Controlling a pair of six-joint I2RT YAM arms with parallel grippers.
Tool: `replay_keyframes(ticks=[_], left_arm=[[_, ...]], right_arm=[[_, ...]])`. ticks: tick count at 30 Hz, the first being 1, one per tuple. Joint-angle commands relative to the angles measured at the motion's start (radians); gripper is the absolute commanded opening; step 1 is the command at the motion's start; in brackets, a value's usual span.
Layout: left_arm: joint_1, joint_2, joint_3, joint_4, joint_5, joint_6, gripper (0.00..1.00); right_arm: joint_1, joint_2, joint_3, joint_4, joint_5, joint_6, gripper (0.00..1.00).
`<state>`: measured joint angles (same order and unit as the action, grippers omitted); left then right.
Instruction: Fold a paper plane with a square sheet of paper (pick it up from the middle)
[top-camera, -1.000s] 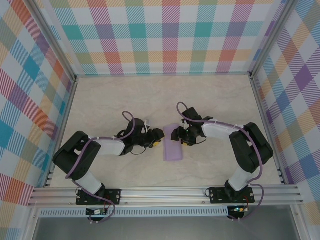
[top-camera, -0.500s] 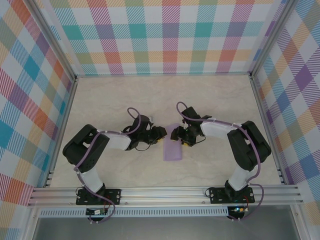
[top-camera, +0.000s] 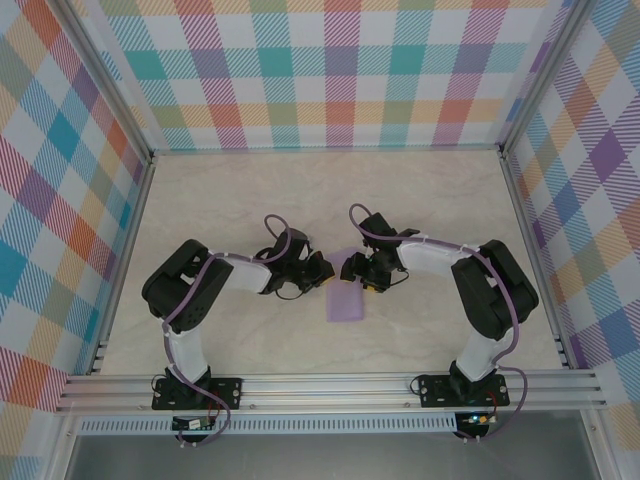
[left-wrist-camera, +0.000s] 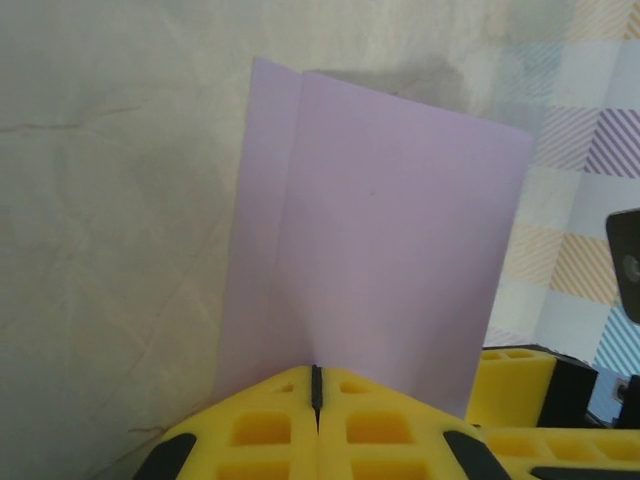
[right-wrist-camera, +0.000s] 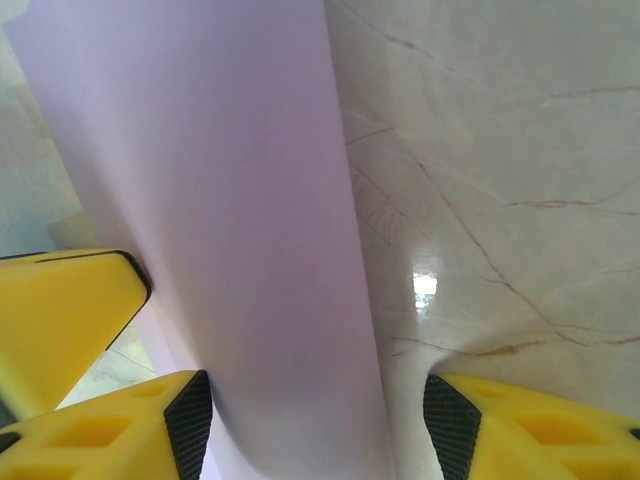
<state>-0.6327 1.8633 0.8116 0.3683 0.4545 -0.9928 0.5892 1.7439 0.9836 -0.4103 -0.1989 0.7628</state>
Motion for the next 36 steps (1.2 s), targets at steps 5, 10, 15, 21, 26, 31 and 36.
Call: replay_keyframes(ticks=[5,10,15,21,26,31,36], left_arm=[[-0.015,0.022,0.034,-0.195,-0.032,0.058,0.00],[-0.015,0.018,0.045,-0.252,-0.046,0.095,0.00],[-0.015,0.016,0.059,-0.270,-0.045,0.119,0.00],[-0.015,0.011,0.088,-0.313,-0.045,0.151,0.00],[-0.015,0.000,0.100,-0.328,-0.046,0.170,0.00],[-0.015,-0.026,0.100,-0.288,-0.027,0.145,0.00],[-0.015,-0.098,0.119,-0.271,-0.053,0.128,0.00]], right_arm=[[0.009,-0.047,0.008,-0.044,-0.036,-0.048,0.64],[-0.003,-0.104,0.032,-0.075,-0.062,-0.109,0.64],[-0.038,-0.075,0.020,-0.052,-0.134,-0.140,0.60],[-0.050,-0.018,0.033,-0.046,-0.161,-0.157,0.52],[-0.063,-0.013,0.008,-0.021,-0.151,-0.150,0.46],[-0.065,-0.005,-0.026,0.014,-0.123,-0.122,0.40],[-0.063,0.021,-0.085,0.074,-0.090,-0.075,0.35]])
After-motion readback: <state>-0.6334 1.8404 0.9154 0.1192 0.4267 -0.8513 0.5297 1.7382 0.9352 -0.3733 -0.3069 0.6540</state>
